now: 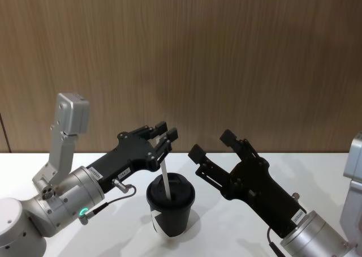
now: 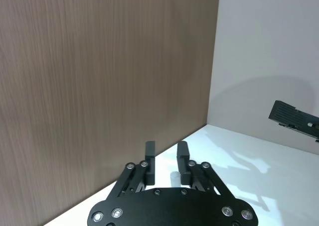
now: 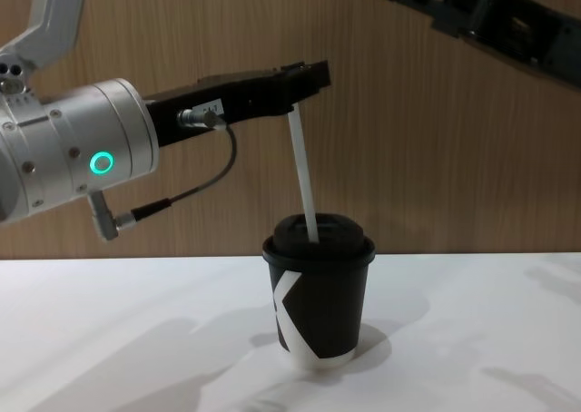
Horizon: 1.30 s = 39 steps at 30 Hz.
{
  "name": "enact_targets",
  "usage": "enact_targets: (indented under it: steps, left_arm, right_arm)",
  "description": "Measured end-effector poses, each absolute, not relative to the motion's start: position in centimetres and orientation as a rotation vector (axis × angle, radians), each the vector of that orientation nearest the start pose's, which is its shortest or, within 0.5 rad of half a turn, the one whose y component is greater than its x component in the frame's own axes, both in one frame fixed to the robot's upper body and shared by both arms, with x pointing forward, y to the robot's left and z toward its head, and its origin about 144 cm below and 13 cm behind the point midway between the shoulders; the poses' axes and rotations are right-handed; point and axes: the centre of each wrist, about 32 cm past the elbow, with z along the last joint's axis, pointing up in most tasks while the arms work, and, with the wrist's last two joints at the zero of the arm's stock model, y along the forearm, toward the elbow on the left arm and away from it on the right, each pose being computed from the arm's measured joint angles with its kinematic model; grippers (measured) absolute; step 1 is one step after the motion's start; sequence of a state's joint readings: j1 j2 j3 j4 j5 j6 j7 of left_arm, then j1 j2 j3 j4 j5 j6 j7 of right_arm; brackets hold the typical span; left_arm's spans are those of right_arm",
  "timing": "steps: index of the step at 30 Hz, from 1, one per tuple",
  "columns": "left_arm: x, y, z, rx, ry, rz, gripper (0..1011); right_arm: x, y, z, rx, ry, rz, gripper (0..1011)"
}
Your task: Pick up the straw with one hand, pass it to the other hand, and insert it into the cup.
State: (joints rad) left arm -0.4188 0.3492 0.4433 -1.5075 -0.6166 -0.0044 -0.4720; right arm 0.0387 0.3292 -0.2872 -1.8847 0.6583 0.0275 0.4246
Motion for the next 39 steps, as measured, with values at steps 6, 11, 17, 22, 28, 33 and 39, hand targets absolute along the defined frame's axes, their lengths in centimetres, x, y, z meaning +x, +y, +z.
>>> enact_targets:
  steps: [6,11,17,22,28,33,39]
  left_arm:
    - [54.3,20.4,124.3,-0.221,-0.035,0.692,439]
    - [54.3,20.4,124.2,-0.219,-0.025,0.702,592]
    - [54.3,20.6,124.2,-0.228,-0.013,0.722,784]
    - [54.0,21.0,124.2,-0.244,-0.006,0.746,919]
    - [53.7,21.6,124.2,-0.267,-0.003,0.775,1003]
    - [53.4,22.0,124.2,-0.285,0.000,0.791,1003]
    - [52.9,22.6,124.3,-0.312,0.002,0.808,1003]
  right_arm:
    - [44.2,-20.7,123.4,0.387,0.067,-0.719,1001]
    - [44.2,-20.7,123.4,0.387,0.067,-0.719,1001]
    - [44.2,-20.7,123.4,0.387,0.067,-0.719,1001]
    - [44.2,-20.7,123.4,0.387,0.067,-0.719,1001]
    - [44.2,-20.7,123.4,0.387,0.067,-0.719,1001]
    - [44.2,-20.7,123.4,0.387,0.067,-0.719,1001]
    - [44.2,-20.7,123.4,0.387,0.067,-0.719,1001]
